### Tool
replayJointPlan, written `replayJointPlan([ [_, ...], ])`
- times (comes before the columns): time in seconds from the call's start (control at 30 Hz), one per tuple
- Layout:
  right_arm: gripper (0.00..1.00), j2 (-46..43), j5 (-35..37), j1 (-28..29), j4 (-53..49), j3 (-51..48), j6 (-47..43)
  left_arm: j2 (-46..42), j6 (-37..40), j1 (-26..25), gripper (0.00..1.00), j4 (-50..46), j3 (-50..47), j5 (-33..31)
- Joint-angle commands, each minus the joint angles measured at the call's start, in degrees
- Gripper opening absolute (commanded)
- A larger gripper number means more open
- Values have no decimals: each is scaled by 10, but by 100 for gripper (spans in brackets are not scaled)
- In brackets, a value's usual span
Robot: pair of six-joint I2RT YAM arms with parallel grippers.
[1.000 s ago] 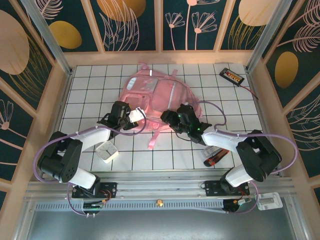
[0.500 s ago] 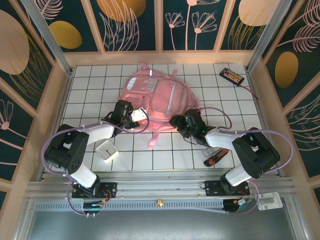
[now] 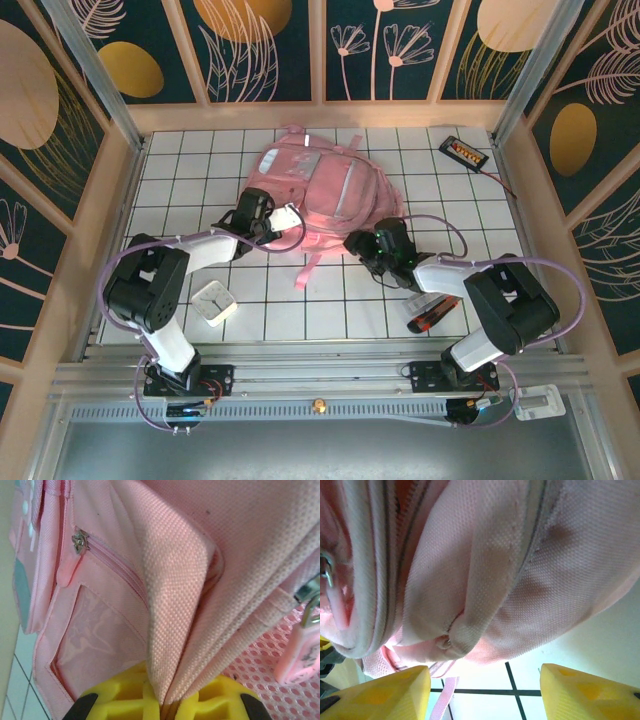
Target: Pack books, pencil case, and school supplies into a backpack
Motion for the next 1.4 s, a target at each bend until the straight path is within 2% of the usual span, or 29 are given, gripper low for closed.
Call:
replayJointPlan([
  [0.0,62,-23,5,-3,-26,25,-52,-55,-63,0,0,-77,9,64],
  [0.13,69,-66,24,10,-98,80,-128,-95,-141,-1,0,-191,79,105],
  [0.27,73,-117,82,58,-168,128,-197,-115,-236,-2,0,-262,134,156],
  [0.4,72,-148,130,118,-198,155,-238,-116,-307,-9,0,-311,167,193],
  [0.5,67,-141,124,151,-199,174,-263,-105,-345,-15,0,-342,189,205],
  [0.63,58,-101,88,171,-184,192,-285,-106,-372,-16,0,-348,195,235],
  [0.87,57,-57,19,163,-133,203,-318,-123,-385,-16,0,-370,215,308],
  [1.03,56,-40,-63,135,-109,213,-326,-115,-383,-16,0,-411,238,363],
  [1.37,52,-14,-187,66,-111,237,-321,-108,-379,-16,0,-426,258,398],
])
